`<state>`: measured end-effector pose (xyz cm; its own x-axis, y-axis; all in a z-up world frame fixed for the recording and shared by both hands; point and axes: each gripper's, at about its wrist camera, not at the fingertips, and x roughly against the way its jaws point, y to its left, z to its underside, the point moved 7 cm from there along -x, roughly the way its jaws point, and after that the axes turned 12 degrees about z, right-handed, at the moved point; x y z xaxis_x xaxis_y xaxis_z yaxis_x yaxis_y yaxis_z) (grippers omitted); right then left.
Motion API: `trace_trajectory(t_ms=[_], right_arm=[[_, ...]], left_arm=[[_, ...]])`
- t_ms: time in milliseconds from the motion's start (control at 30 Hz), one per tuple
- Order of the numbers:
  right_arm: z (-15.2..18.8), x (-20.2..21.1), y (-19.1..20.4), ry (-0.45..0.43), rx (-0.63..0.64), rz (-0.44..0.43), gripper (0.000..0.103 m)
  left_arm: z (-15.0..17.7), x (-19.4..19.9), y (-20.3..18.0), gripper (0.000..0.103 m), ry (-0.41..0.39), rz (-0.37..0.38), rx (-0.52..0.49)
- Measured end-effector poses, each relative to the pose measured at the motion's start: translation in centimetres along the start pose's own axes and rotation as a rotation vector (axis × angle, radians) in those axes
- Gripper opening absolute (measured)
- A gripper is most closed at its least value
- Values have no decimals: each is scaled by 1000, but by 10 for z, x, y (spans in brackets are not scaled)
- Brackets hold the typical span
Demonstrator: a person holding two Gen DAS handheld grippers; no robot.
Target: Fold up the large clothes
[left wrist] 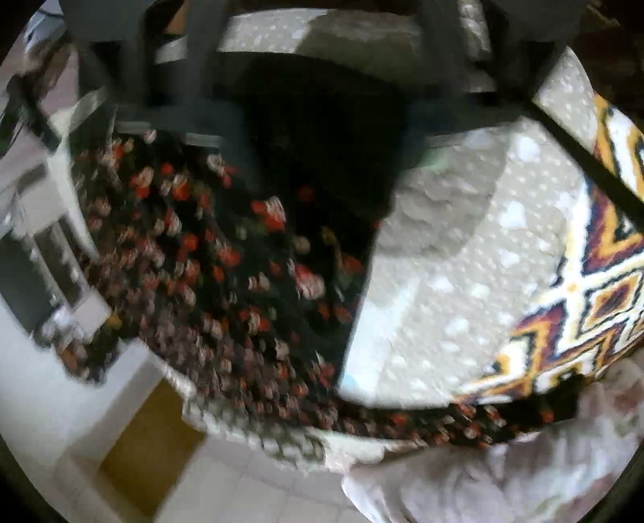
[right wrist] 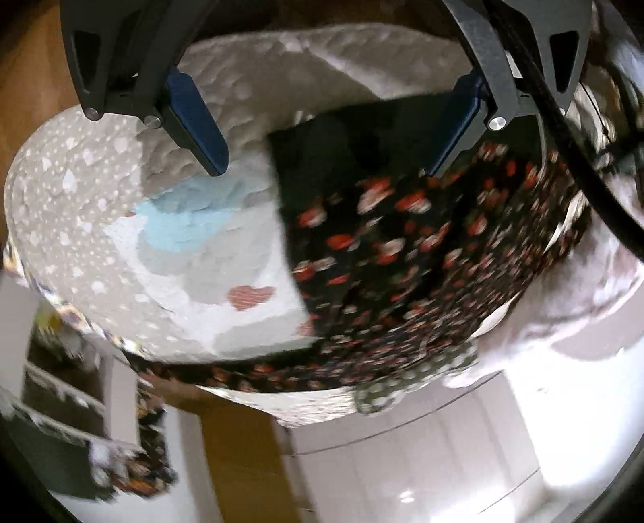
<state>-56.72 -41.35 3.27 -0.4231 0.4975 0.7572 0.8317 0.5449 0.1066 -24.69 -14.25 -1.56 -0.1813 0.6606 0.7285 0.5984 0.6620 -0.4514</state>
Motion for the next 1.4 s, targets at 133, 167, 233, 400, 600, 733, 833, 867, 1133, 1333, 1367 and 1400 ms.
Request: trace_trajectory(t_ms=[133,167,233,400,600,733,833,867,1133,1333,1367,1400], right_arm=[[-3,-18,-14,37,-81,-19,100],[-5,-23,-14,48,-92,-36,100],[-4,-29,-13,66,-100,-65,100],[-9,-46,1,79,-65,-67,100],[-8,-50,12,127,-8,-96,31],[-3,-39,-2,142,-9,-90,9],[8,-36,-18,161,-25,-64,9],[9,-34,-21,161,-35,-70,10],[-27,-33,-38,48,-136,-47,48],[-76,-70,-46,54,-205,-51,48],[-85,-75,-48,53,-210,-47,48],[-94,-82,-52,53,-222,-44,48]], left_arm=[[7,12,-8,12,-3,64,64],[10,19,-9,11,-13,78,76],[18,35,-13,11,-34,92,87],[31,50,-16,7,-48,82,100],[42,57,-13,7,-55,77,113],[50,68,-14,3,-60,53,97],[54,79,-13,2,-67,33,75],[55,83,-14,2,-68,27,60],[26,79,-74,29,-65,18,-157],[-16,21,-111,61,-63,36,-199],[-25,9,-113,66,-66,49,-184],[-30,0,-114,67,-67,55,-171]])
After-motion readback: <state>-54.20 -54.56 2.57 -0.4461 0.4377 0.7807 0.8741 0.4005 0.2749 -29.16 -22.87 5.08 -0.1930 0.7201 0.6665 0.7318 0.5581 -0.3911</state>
